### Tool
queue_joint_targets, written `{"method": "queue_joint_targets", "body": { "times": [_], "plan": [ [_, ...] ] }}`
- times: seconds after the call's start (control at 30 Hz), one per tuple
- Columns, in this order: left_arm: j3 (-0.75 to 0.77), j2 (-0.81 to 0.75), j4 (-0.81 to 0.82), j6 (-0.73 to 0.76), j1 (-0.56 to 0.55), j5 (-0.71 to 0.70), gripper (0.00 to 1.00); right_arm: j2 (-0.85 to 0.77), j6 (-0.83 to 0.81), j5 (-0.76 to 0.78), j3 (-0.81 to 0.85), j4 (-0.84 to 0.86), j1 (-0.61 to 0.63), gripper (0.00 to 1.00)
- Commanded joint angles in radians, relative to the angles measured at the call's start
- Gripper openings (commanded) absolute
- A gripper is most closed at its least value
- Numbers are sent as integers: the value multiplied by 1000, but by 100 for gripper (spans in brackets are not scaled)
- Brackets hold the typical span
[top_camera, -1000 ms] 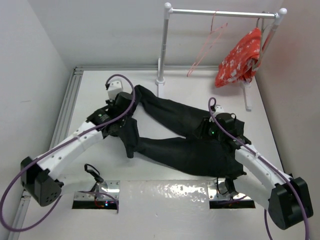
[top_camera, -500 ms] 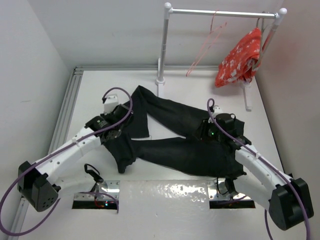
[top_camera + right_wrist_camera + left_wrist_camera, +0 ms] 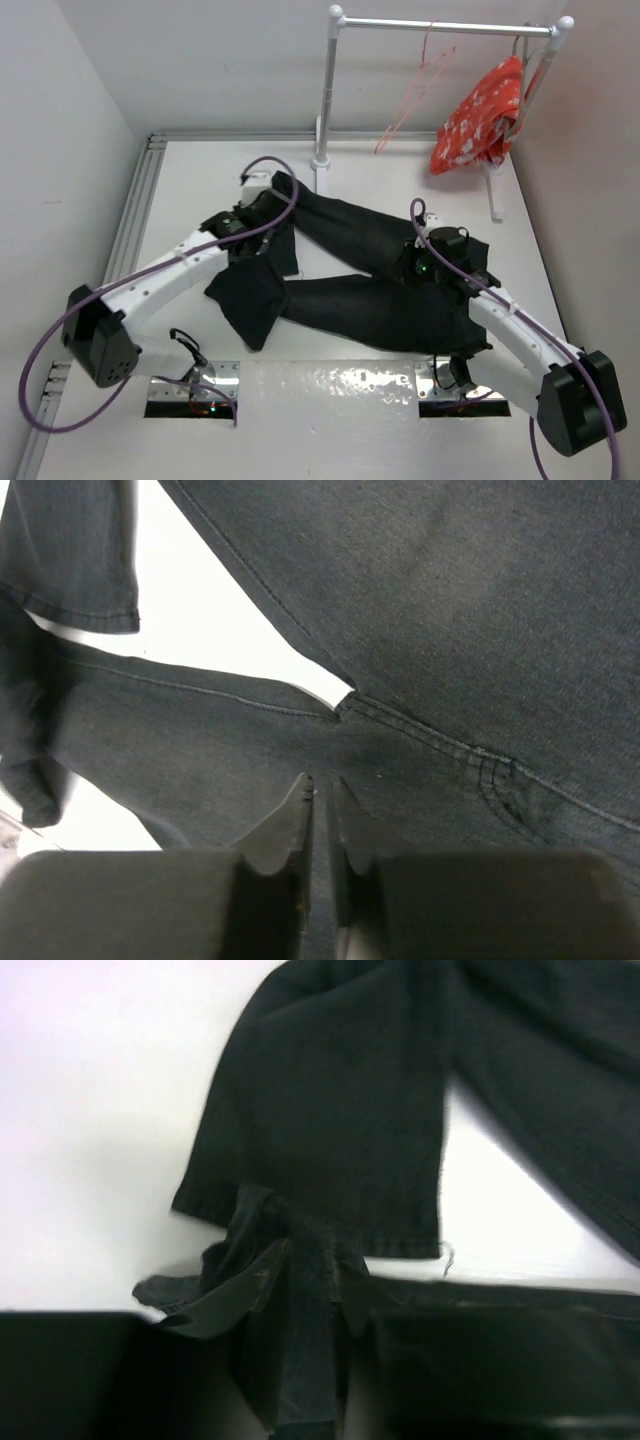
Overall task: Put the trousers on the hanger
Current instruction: Flatten out the trousers at the center of the board.
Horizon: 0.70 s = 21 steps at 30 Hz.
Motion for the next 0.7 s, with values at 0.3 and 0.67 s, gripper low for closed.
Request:
{"method": "queue_joint_targets", "body": {
  "times": [0.3, 0.67],
  "plan": [
    [101, 394, 269, 30, -140, -9, 4, 1, -7, 35, 27, 27, 12, 1],
    [31, 546, 403, 50, -148, 67, 15, 10, -7, 13, 29, 33, 19, 5]
  ]
}}
